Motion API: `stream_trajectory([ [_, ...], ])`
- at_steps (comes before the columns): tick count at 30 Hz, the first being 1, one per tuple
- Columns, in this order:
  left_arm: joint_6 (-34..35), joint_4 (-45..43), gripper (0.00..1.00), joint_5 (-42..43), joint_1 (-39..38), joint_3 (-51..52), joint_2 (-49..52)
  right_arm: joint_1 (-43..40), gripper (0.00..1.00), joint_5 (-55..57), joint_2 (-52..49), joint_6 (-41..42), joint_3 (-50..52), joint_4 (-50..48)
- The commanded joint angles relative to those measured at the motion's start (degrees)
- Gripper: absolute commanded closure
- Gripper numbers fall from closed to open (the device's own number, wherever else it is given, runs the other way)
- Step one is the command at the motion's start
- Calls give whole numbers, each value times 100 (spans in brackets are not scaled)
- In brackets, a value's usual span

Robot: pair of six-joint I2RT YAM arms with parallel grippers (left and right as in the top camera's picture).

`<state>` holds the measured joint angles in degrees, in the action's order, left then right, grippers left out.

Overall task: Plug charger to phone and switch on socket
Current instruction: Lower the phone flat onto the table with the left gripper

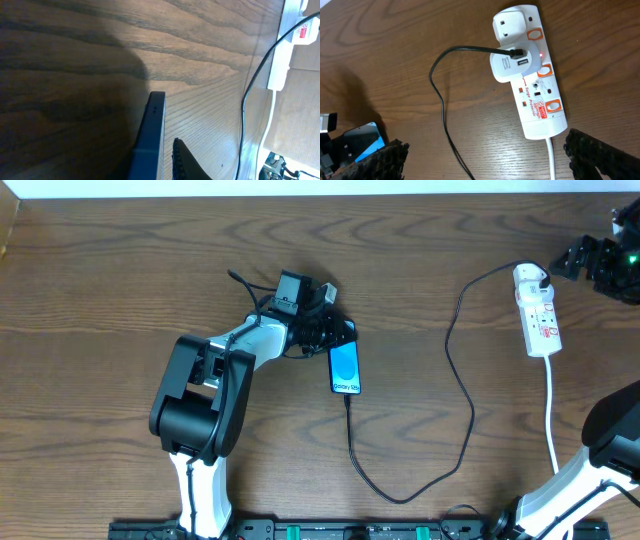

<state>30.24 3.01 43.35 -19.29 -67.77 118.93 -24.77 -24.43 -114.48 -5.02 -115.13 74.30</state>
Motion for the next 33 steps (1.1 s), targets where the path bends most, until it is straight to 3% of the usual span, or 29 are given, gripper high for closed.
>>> stream_trajectory([
  [1, 122, 9, 83, -188, 9, -44, 76, 24, 1, -81, 24, 28, -42, 11],
  [3, 181, 26, 64, -293, 9, -44, 76, 24, 1, -79, 24, 28, -42, 17],
  [5, 181, 33, 57, -293, 9, -44, 76, 24, 1, -79, 24, 28, -42, 24],
  [16, 186, 260, 34, -428, 9, -46, 76, 24, 1, -79, 24, 28, -42, 24],
  [33, 439, 833, 30, -1460, 9, -76, 76, 24, 1, -79, 24, 28, -42, 26],
])
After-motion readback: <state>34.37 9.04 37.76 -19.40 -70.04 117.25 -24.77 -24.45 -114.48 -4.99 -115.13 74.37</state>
